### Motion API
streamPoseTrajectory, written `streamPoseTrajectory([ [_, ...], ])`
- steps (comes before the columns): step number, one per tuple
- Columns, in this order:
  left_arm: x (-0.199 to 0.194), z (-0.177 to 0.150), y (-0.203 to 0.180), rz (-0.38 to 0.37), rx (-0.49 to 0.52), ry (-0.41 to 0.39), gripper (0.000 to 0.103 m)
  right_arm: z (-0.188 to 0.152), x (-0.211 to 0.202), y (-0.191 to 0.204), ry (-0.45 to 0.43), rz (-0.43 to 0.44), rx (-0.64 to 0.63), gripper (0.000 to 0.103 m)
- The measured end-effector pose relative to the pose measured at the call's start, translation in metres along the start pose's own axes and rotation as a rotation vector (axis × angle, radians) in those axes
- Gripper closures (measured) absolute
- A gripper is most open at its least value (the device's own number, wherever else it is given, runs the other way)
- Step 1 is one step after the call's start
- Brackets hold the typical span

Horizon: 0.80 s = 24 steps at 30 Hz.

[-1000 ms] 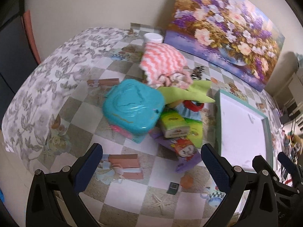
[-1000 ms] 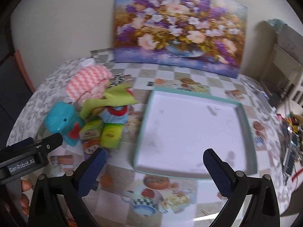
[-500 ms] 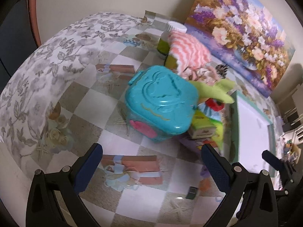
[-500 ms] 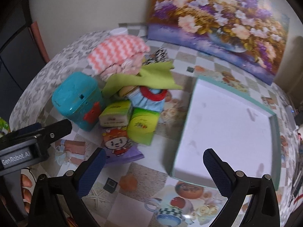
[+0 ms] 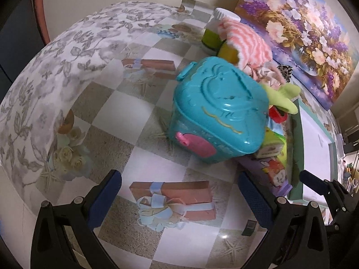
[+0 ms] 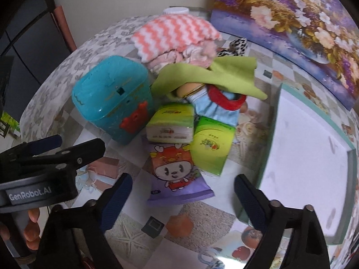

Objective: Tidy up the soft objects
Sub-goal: 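Move the right gripper toward the purple snack bag in the pile, then grasp the purple snack bag with the right gripper and lift it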

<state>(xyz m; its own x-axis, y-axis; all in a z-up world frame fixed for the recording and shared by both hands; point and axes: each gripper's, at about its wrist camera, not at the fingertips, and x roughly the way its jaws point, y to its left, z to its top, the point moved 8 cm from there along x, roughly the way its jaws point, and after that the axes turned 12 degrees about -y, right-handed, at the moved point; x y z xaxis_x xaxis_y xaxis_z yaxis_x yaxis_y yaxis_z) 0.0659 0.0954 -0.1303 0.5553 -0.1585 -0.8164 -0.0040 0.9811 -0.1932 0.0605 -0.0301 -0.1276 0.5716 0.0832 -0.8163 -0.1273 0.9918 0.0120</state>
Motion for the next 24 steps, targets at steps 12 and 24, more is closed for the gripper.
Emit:
streamPoseTrajectory([
  [12,0.017,-0.005,0.001,-0.005,-0.003,0.041,0.000,0.002,0.015,0.002,0.022,0.026,0.047,0.041],
  [24,0.019,-0.007,0.003,0.005,-0.013,0.055,0.000,0.000,0.012,0.002,0.028,0.059,0.064,0.050],
])
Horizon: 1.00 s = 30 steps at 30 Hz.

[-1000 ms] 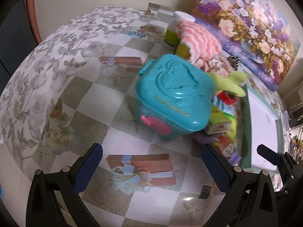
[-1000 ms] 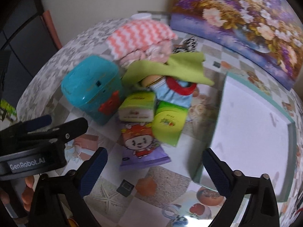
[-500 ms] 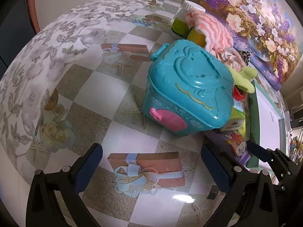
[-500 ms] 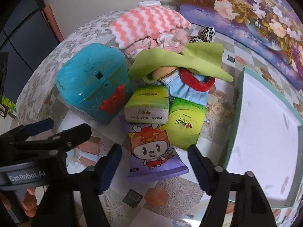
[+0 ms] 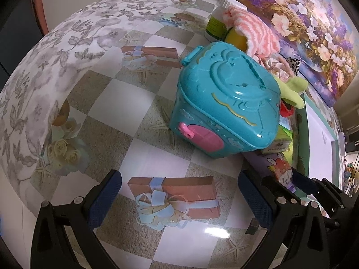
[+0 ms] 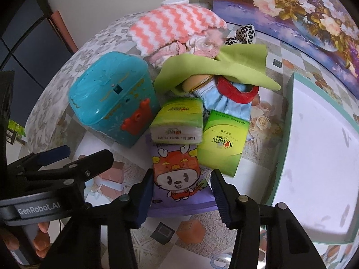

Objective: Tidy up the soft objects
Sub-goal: 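Grasp the purple snack bag with the right gripper and lift it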

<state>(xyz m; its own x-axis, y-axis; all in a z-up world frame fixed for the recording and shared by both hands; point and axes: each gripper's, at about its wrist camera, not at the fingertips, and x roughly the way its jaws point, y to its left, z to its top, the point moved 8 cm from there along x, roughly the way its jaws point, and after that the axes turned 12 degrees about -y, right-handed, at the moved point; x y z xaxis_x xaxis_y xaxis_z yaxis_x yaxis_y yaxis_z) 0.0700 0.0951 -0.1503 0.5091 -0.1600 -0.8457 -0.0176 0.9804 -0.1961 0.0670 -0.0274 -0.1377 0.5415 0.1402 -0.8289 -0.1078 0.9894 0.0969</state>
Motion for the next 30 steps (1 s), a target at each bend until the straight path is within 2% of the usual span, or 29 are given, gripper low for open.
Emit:
streamPoseTrajectory([
  [18,-0.043,0.005,-0.008,0.001,0.004,-0.029,0.000,-0.002,-0.041,-0.010,-0.040,0.038,0.043,0.051],
  [30,-0.058,0.011,-0.017,-0.034,0.028,-0.051,0.000,0.008,-0.070,-0.030,-0.116,0.055,0.108,0.051],
])
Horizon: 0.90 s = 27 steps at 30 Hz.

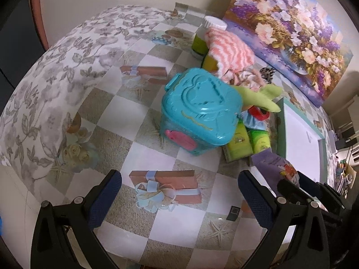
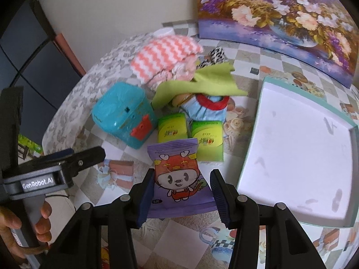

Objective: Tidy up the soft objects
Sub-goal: 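Grasp the purple snack bag with the right gripper and lift it, then carry the snack bag over the tray while the left gripper grasps the zigzag towel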

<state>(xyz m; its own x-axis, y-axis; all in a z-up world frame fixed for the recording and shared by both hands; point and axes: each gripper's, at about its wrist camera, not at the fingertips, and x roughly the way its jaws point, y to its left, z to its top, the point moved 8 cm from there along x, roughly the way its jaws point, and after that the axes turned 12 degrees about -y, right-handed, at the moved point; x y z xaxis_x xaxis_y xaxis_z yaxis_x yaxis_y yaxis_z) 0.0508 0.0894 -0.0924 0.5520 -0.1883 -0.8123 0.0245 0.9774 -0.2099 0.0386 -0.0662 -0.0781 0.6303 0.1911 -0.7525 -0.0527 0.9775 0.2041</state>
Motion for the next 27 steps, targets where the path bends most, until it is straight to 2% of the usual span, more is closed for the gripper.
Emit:
streamPoseTrajectory([
  [5,-0.010,0.023,-0.009,-0.007,0.038,-0.036,0.000,0.019,-0.015,-0.015,-0.070,-0.043,0.043,0.051],
  [13,-0.007,0.101,-0.028,-0.011,0.065,-0.109,0.000,0.049,-0.033,-0.055,-0.116,-0.237,0.047,0.051],
  [16,0.011,0.123,-0.037,-0.025,0.061,-0.083,0.000,0.062,-0.042,-0.069,-0.135,-0.280,0.055,0.051],
  [20,0.036,0.138,-0.048,-0.040,0.055,-0.042,0.003,0.082,-0.052,-0.081,-0.171,-0.312,0.047,0.051],
  [26,0.071,0.148,-0.059,-0.028,0.071,0.008,0.017,0.096,-0.056,-0.101,-0.202,-0.334,0.076,0.051],
  [27,0.077,0.150,-0.060,-0.037,0.065,0.017,0.024,0.096,-0.055,-0.105,-0.199,-0.339,0.080,0.051],
])
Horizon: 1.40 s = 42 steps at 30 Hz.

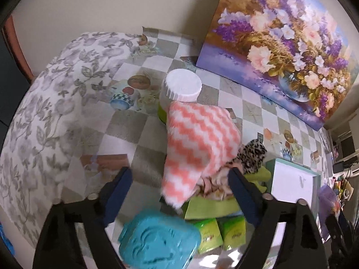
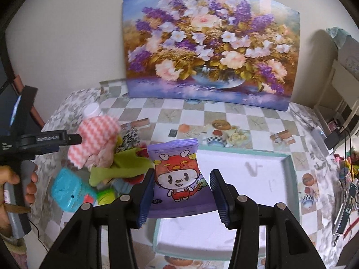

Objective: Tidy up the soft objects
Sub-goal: 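Carry the snack bag over the tray while the left gripper grasps the zigzag towel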

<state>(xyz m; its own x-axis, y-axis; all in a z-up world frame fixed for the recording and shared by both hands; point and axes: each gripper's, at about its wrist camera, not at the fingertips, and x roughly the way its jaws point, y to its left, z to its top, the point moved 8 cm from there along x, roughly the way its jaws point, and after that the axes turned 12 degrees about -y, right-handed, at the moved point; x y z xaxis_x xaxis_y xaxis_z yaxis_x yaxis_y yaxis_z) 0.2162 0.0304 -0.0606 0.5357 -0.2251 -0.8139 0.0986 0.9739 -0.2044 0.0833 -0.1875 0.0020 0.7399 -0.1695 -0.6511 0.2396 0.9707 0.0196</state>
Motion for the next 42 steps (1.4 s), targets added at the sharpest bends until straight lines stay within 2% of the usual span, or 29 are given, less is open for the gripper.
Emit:
streamPoseTrajectory([
  [5,0.018,0.005,-0.007,-0.033,-0.010,0.029,0.047,-0.002,0.008,-0.009,0.018,-0.001,0.027,0.051],
  [6,0.020,0.005,-0.009,-0.042,-0.012,0.034,0.057,-0.002,0.009,-0.009,0.020,0.001,0.029,0.051],
  [7,0.022,0.005,-0.011,-0.053,-0.016,0.039,0.061,-0.003,0.009,-0.010,0.019,0.001,0.028,0.051],
  [8,0.024,0.004,-0.012,-0.061,-0.020,0.043,0.063,-0.003,0.009,-0.009,0.018,-0.001,0.024,0.051],
  [12,0.026,0.004,-0.015,-0.072,-0.026,0.048,0.081,-0.003,0.008,-0.009,0.011,-0.004,0.015,0.051],
  [15,0.024,0.006,-0.014,-0.067,-0.035,0.034,0.086,-0.002,0.006,-0.008,0.008,0.001,0.017,0.051],
  [32,-0.043,0.045,-0.013,-0.094,-0.079,-0.121,0.088,0.004,-0.006,-0.016,-0.031,0.021,0.069,0.051],
  [37,-0.074,0.047,-0.035,-0.127,-0.059,-0.189,0.088,0.007,-0.010,-0.027,-0.040,0.012,0.098,0.051],
  [42,-0.090,0.027,-0.083,-0.179,-0.015,-0.206,0.088,0.002,-0.008,-0.055,-0.018,-0.049,0.142,0.051],
])
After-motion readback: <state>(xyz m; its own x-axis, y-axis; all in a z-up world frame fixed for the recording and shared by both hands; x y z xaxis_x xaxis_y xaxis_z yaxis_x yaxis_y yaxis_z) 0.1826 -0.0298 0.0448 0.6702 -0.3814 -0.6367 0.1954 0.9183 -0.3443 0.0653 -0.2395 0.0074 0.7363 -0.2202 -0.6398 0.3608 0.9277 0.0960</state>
